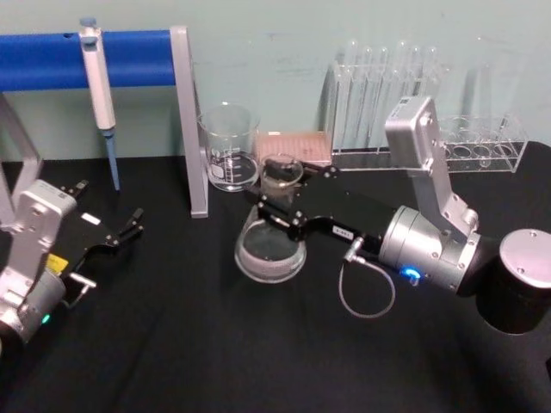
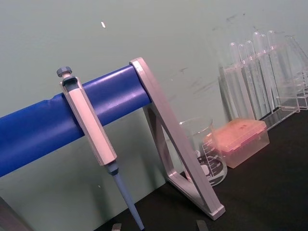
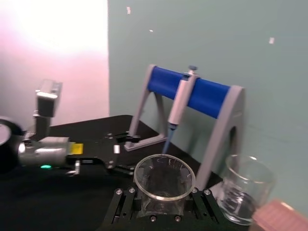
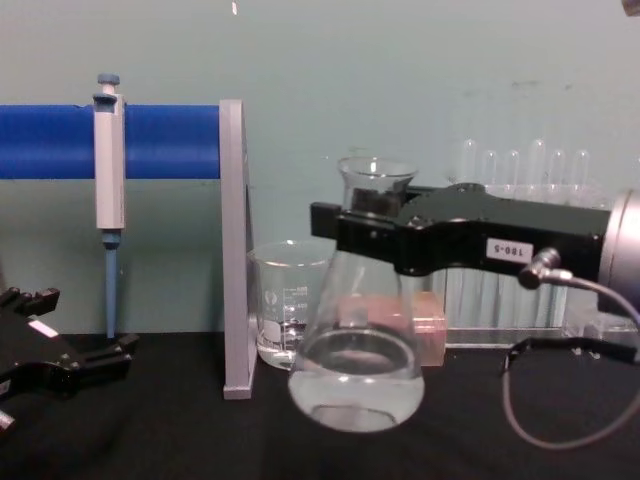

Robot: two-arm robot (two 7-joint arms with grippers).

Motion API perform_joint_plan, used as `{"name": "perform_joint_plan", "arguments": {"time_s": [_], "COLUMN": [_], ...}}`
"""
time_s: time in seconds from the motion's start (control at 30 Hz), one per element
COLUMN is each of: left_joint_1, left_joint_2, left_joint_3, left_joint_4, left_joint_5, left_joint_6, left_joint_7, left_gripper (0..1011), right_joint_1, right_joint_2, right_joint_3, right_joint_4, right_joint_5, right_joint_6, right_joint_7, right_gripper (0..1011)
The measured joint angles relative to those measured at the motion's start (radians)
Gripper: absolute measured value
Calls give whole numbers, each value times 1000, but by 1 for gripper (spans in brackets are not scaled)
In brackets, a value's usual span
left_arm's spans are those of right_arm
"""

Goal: Grasp the erlenmeyer flask with one hand, shake it three times, then place it back.

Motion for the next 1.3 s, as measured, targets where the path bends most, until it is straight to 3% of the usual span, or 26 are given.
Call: {"name": "perform_joint_plan", "arguments": {"time_s": [0.43,0.67,1.0,1.3], "left_joint_1": [0,0,0,0], "left_joint_2": [0,0,0,0], "left_joint_3": [0,0,0,0], "left_joint_4": [0,0,0,0], "left_joint_5": [0,0,0,0], "left_joint_6": [0,0,0,0], "left_joint_7": [0,0,0,0], "left_gripper": [1001,1001,1001,1001], "right_joint_1": [13,20,27,28], "right_joint_2": [40,53,56,47], "right_joint_3": [-67,-80,-65,-19], "right_joint_4": [-19,-20,-2,25], "right_joint_5": [38,50,53,36], "right_joint_6": [-14,-20,-29,-33], "right_joint_7": [64,61,-7,-85], "right_gripper": [456,456,456,456]}}
